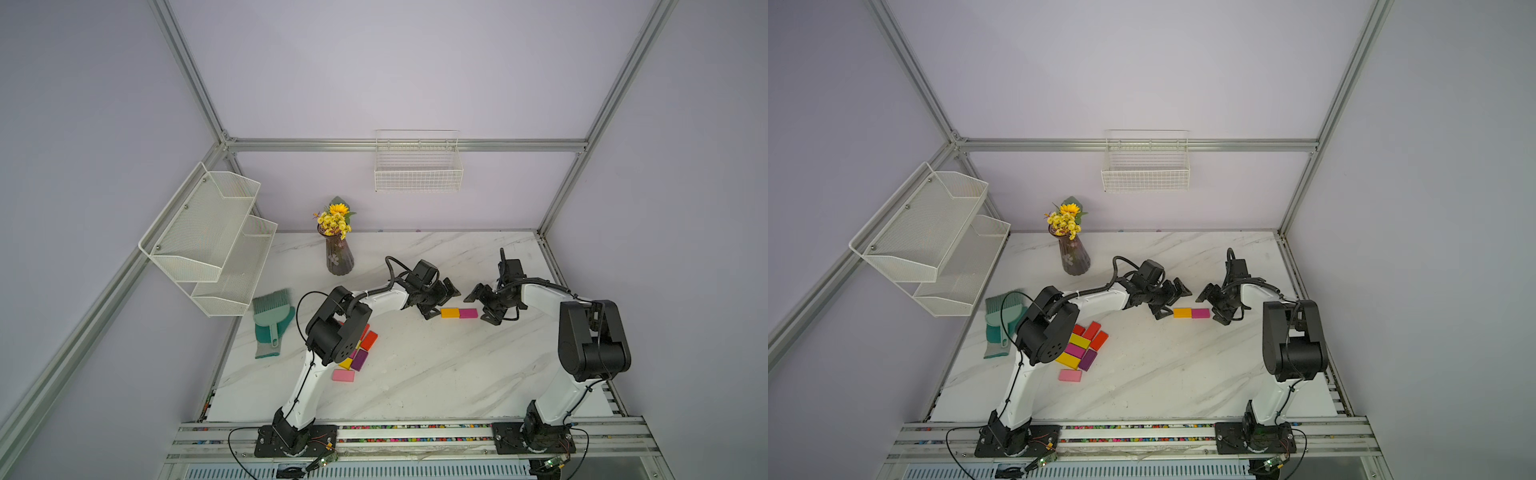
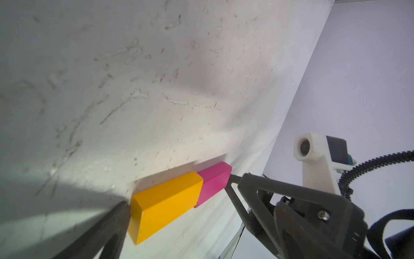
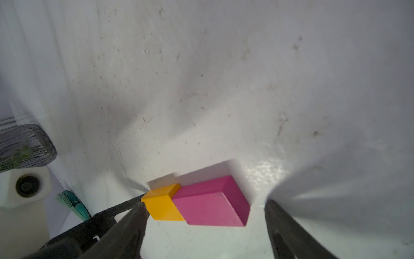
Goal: Assemble the letter c with building blocks
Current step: Assemble the building block at the center of the board, then pick up the building block from the center of the board.
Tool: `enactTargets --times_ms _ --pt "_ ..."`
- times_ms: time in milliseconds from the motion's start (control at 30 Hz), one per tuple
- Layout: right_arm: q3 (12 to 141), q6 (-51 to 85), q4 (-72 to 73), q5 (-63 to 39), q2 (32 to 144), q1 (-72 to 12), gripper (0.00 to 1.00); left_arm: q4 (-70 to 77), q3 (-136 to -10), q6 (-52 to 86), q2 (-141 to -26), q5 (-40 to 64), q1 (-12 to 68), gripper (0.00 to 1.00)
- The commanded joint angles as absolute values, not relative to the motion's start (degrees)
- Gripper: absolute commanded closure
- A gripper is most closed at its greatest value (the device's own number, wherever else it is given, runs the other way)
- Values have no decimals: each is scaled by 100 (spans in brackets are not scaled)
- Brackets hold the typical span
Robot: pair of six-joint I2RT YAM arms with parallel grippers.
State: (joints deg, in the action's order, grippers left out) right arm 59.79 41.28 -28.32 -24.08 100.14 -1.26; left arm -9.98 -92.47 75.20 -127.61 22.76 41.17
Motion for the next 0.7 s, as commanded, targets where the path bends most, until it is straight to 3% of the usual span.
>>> enactTargets --times_ms 0,200,400,667 --pt "5954 4283 -2806 -2399 9569 -88 15 -1065 -9348 7158 -12367 2256 4027 0" --pt "6039 4392 -2722 -2535 9045 -116 15 -1951 -9234 6444 -11404 1701 3809 0" --pt "6102 4440 -2490 -2737 8879 -734 15 -3296 -8529 5950 -10134 457 3693 0" --pt "6235 4179 -2628 -2427 8874 -2178 15 -3852 -6278 7369 -7921 -738 3477 0"
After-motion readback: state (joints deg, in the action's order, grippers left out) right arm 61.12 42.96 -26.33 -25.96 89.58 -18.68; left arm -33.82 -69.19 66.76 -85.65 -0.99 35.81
